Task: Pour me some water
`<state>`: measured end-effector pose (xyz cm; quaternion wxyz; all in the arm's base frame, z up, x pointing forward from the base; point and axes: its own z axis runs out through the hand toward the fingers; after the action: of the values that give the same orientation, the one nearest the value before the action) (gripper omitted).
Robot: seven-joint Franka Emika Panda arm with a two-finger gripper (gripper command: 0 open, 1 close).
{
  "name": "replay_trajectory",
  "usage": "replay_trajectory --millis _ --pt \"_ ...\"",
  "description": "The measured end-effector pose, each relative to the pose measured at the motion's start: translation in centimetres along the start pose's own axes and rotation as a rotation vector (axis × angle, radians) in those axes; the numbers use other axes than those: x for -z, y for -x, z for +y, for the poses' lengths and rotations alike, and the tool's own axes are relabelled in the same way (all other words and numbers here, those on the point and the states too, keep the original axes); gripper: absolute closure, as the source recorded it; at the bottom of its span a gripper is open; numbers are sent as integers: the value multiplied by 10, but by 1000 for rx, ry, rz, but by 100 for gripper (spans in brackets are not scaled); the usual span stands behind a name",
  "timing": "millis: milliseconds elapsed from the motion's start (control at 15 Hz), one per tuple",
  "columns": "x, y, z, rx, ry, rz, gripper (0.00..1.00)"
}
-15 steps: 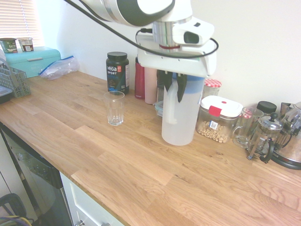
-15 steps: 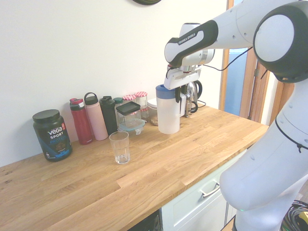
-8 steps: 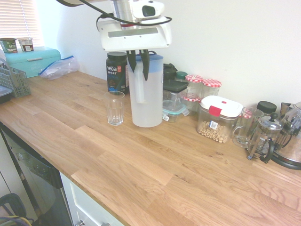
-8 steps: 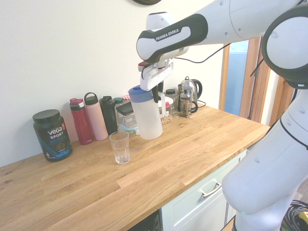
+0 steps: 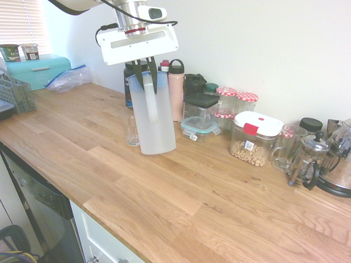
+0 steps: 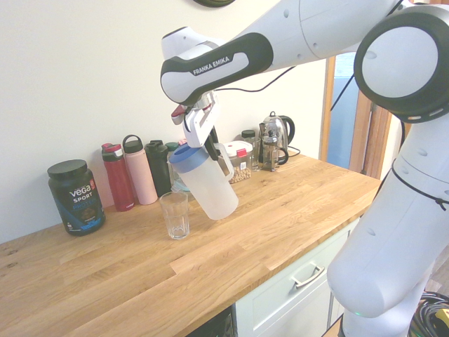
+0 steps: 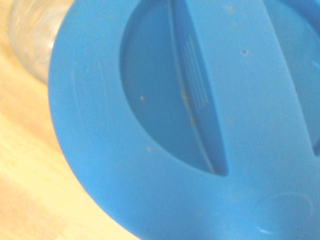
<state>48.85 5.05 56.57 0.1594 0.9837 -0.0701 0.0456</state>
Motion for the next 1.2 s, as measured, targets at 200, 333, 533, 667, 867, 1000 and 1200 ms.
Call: replay_trajectory --millis 200,333,533,667,867,1000,1200 --pt "9 -5 -13 98 72 -40 100" --pt "11 -3 -18 171 127 -80 100" --pt "11 4 -28 243 206 -119 100" --pt "13 10 -35 277 249 -134 100" --pt "11 12 -46 310 304 -150 100" --pt "7 9 -56 331 327 -163 100" --pt "-3 6 -71 367 379 -185 100"
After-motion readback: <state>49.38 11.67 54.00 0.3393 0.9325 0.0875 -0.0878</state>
